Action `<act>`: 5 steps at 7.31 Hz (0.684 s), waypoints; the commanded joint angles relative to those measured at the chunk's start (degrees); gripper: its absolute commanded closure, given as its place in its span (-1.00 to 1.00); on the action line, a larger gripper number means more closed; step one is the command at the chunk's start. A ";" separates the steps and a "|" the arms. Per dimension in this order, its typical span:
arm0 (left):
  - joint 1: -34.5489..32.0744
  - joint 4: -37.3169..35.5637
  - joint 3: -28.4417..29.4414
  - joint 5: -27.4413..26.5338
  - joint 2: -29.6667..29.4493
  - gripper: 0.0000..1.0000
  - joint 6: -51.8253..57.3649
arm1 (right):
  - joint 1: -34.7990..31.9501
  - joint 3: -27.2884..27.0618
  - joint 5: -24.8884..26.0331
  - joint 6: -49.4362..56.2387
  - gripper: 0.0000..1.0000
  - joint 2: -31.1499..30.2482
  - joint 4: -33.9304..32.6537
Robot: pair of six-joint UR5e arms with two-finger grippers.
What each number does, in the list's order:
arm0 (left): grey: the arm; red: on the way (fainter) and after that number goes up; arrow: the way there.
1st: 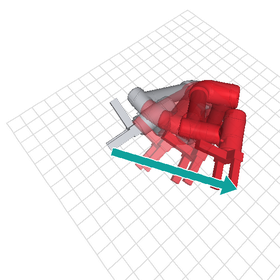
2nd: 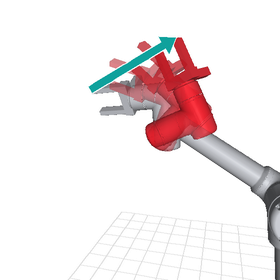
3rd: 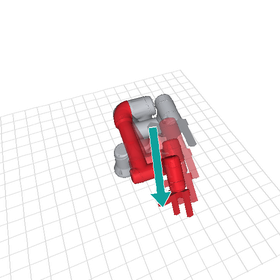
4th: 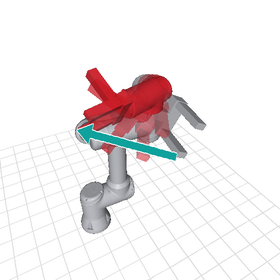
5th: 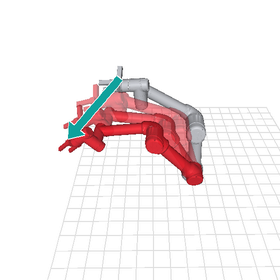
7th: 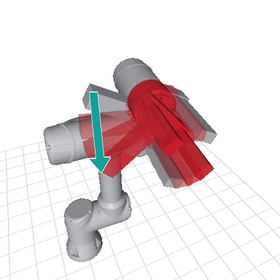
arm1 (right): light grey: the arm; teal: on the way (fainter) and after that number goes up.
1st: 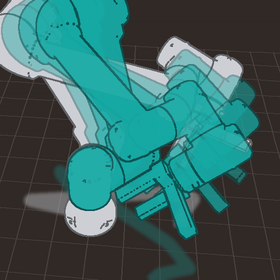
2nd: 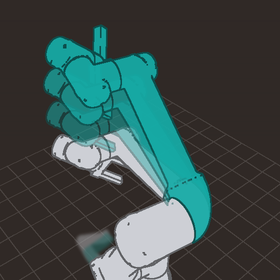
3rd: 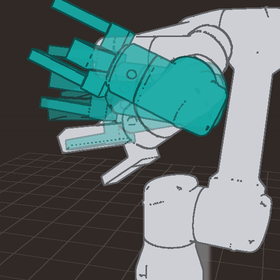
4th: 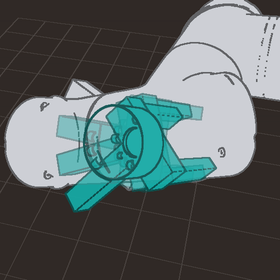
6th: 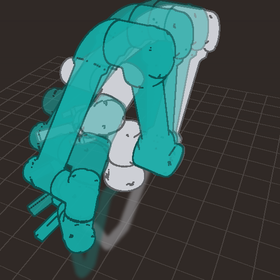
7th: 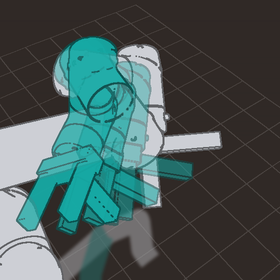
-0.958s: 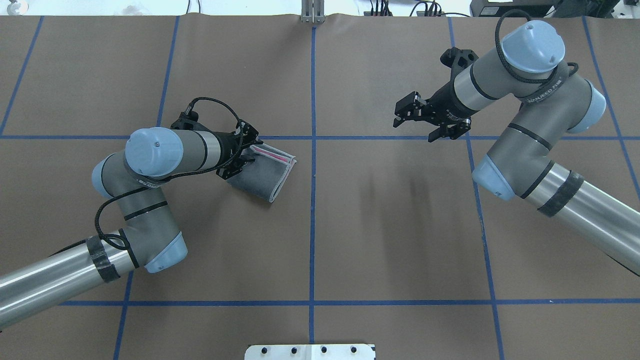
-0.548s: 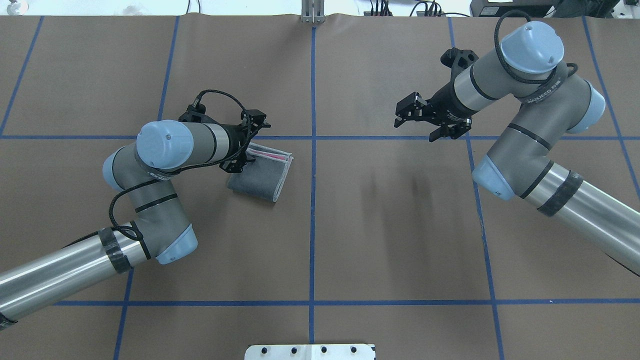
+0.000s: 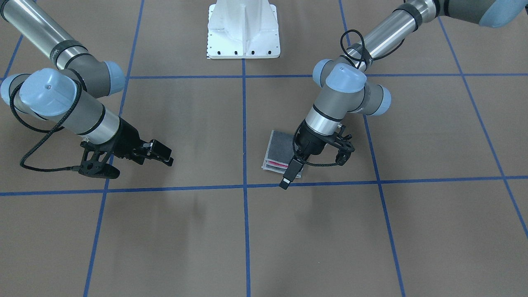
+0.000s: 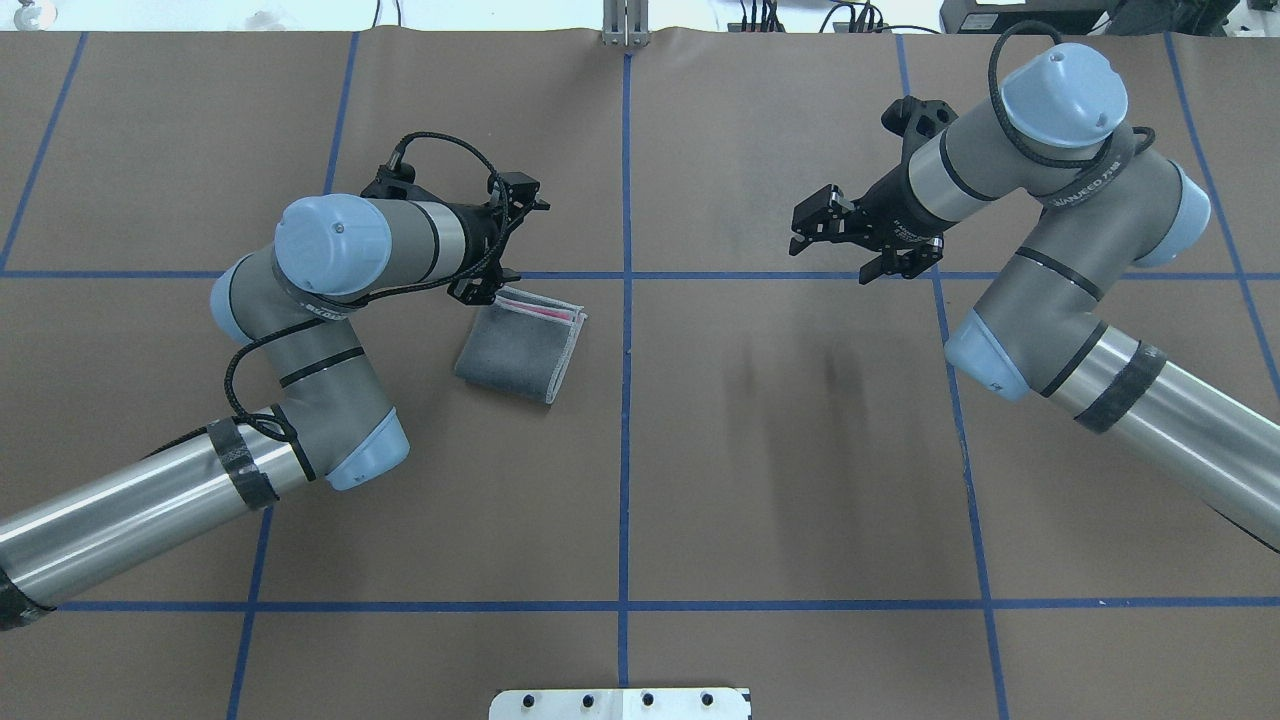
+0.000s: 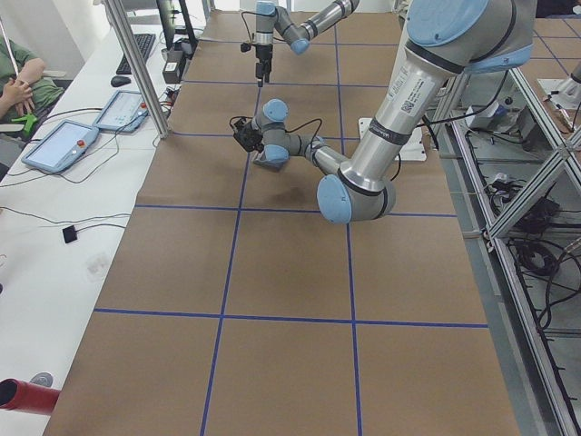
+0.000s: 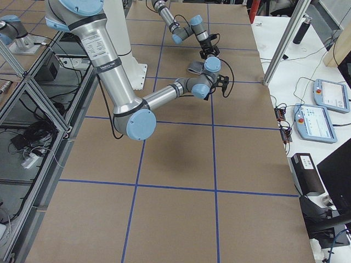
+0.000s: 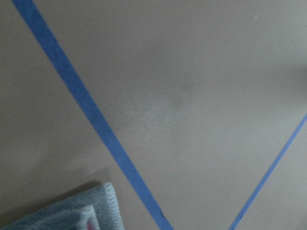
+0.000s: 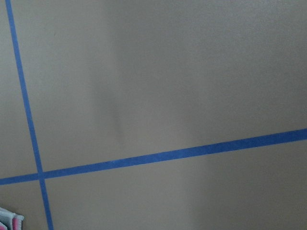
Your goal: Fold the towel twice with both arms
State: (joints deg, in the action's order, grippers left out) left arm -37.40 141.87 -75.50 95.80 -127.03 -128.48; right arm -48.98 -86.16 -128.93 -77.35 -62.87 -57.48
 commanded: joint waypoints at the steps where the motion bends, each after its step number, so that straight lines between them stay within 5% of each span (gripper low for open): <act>1: -5.11 -0.54 -0.26 6.10 -1.12 -1.00 0.34 | -0.24 -0.06 0.00 0.00 -0.99 -0.06 0.00; 3: -12.40 -0.80 -0.17 13.68 -0.51 -1.00 9.77 | -2.87 -0.06 0.00 2.97 -0.99 -0.23 -0.96; 5: -16.55 -7.10 -1.56 15.02 3.17 -1.00 29.05 | -6.73 0.47 0.00 15.48 -0.99 -0.32 -8.30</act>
State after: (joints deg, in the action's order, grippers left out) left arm -51.13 138.34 -76.04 109.50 -126.09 -111.75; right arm -53.31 -85.87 -128.95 -69.70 -63.14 -61.11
